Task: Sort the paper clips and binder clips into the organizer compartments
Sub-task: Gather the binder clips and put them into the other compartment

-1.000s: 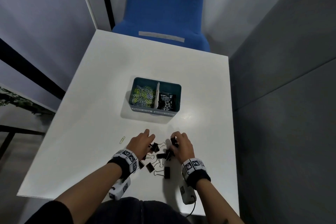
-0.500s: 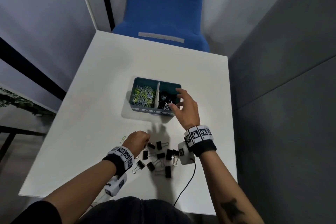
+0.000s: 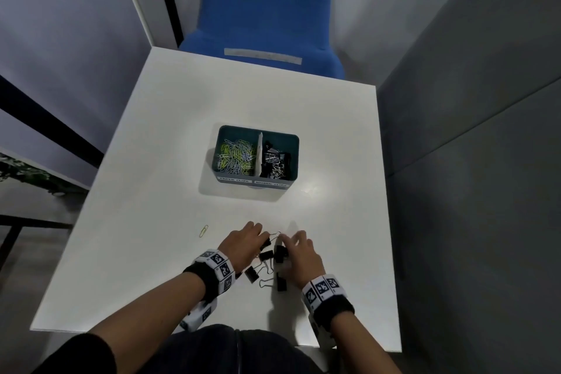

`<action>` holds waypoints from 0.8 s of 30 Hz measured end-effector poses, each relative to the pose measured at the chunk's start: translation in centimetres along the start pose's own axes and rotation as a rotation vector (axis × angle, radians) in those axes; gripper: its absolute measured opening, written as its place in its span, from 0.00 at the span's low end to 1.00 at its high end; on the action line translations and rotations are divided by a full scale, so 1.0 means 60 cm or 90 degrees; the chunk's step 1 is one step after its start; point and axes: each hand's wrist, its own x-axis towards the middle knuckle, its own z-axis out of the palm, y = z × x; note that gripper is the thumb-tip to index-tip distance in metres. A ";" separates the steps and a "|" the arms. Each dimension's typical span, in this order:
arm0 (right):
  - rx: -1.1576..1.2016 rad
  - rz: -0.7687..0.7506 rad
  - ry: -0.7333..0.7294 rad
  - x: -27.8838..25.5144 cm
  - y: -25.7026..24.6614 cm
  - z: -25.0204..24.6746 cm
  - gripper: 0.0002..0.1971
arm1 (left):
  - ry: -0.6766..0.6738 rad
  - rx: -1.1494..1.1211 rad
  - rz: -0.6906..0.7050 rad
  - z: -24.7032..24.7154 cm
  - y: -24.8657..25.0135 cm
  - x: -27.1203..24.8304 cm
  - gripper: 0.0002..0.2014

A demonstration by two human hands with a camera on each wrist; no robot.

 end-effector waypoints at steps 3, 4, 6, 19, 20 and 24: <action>0.035 0.010 0.033 0.012 -0.009 0.012 0.25 | 0.026 -0.044 -0.013 0.000 0.006 0.002 0.19; 0.044 0.016 0.038 0.017 -0.010 0.015 0.22 | 0.031 -0.058 -0.026 -0.003 0.005 0.000 0.16; 0.068 0.026 0.054 0.023 -0.009 0.020 0.17 | 0.056 -0.072 -0.038 -0.008 -0.002 -0.002 0.11; 0.294 0.093 0.166 0.016 0.002 -0.001 0.13 | 0.362 -0.231 -0.046 -0.227 -0.023 0.081 0.13; 0.311 0.087 0.177 0.015 -0.003 -0.013 0.13 | 0.369 -0.234 -0.065 -0.241 -0.026 0.091 0.17; 0.355 -0.001 0.264 0.027 -0.037 -0.089 0.14 | 0.410 -0.222 -0.090 -0.241 -0.037 0.083 0.12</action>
